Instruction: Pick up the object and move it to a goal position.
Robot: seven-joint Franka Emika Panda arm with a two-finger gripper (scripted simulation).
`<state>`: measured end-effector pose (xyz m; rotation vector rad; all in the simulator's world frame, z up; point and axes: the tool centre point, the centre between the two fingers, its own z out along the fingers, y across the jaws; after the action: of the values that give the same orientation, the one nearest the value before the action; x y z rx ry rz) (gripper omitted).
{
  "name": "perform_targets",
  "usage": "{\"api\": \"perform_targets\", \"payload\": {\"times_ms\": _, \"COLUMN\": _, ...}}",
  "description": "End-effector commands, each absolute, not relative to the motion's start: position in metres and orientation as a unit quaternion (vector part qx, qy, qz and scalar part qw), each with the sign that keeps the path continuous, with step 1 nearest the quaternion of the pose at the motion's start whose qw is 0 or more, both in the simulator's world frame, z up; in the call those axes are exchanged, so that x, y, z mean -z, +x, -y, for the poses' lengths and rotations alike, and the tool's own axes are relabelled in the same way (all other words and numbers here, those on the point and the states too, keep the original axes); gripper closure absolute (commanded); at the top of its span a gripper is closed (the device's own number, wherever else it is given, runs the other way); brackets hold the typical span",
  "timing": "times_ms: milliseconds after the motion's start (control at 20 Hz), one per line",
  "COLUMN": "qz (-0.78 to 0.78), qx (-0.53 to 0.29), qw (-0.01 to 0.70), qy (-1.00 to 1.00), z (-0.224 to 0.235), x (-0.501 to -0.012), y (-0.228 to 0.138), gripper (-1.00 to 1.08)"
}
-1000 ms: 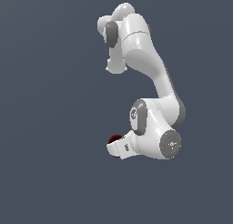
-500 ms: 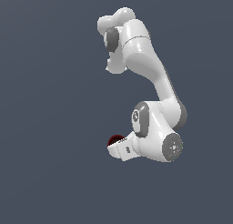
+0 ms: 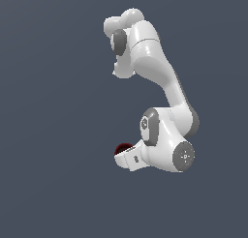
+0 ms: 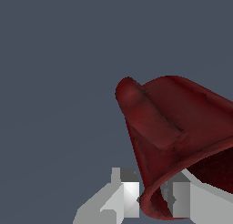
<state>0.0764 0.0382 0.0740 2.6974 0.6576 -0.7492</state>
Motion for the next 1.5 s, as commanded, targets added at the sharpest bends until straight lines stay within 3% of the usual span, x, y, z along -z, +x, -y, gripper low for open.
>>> {"api": "perform_targets", "payload": {"times_ms": 0, "qz": -0.227, "qx": 0.258, "qw": 0.133, "qy": 0.930, "z": -0.038, "x": -0.074, "y": 0.076, "gripper": 1.08}}
{"api": "perform_targets", "payload": {"times_ms": 800, "qz": -0.227, "qx": 0.258, "qw": 0.132, "qy": 0.930, "z": -0.023, "x": -0.093, "y": 0.070, "gripper": 1.08}}
{"api": "perform_targets", "payload": {"times_ms": 1450, "qz": -0.227, "qx": 0.259, "qw": 0.132, "qy": 0.930, "z": 0.040, "x": -0.172, "y": 0.044, "gripper": 1.08}}
